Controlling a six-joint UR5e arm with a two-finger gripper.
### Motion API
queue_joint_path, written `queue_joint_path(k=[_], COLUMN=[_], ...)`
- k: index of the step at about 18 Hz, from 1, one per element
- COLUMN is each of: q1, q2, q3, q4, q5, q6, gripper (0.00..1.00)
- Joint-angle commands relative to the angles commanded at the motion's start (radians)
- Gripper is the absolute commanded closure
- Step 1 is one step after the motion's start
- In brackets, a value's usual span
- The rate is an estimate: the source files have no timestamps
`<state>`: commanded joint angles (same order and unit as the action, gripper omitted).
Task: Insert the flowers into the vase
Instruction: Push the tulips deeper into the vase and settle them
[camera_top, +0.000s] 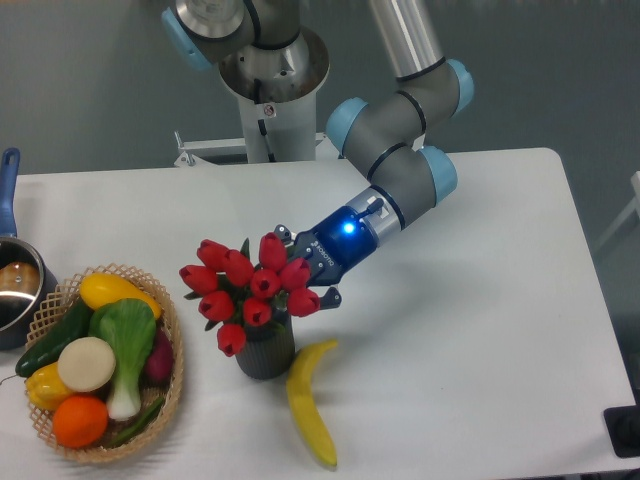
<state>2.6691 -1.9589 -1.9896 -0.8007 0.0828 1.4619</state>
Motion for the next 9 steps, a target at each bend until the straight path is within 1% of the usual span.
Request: queue_joint_path(k=[1, 4, 9], q1=[0.006, 0.006, 0.005], q2=[0.0, 0.003, 0.005], q3=[0.0, 0.0, 0.0], q4=[0.0, 0.0, 0.0], q5=[0.0, 0.0, 0.0], q6=[0.0, -0.002, -0.002], gripper=[0.58, 0.55, 0.55])
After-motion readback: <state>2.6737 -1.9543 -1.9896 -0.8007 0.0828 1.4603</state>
